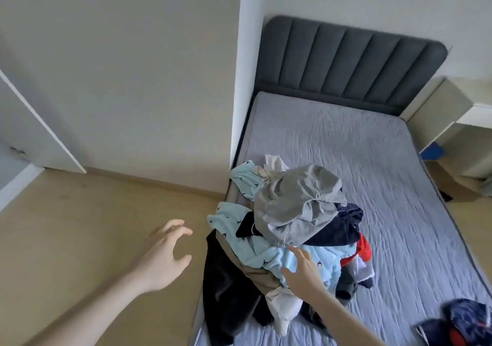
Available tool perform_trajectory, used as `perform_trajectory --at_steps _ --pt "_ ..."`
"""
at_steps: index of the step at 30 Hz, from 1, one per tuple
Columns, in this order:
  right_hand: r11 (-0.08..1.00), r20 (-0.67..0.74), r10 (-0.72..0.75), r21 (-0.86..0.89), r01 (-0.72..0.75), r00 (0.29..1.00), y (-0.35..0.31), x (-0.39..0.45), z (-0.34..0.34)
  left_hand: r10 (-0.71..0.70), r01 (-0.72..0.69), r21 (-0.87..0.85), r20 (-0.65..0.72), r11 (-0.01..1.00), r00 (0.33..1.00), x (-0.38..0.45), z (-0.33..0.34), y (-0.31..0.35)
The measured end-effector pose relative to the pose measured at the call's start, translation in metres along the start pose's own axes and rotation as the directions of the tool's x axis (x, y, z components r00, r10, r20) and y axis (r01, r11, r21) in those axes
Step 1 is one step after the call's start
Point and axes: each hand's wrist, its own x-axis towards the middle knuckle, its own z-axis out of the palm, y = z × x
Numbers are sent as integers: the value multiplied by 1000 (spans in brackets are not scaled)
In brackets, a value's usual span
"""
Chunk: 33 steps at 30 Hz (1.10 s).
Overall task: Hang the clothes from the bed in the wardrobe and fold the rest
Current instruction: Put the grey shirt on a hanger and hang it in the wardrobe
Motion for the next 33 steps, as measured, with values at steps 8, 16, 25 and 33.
perform_trajectory --at_steps 8,16,25,33 --pt "986 153 79 -155 -55 985 29 118 52 -112 110 21 85 994 990 62 54 -22" --pt "923 208 185 -373 -97 960 49 208 102 -164 160 49 98 986 982 101 99 -64" --pt "984 -55 46 -172 -55 997 60 210 100 -203 200 42 75 979 976 81 99 -87" --pt "837 -408 -164 424 345 898 -54 111 -55 -91 95 -118 43 988 995 48 52 -8"
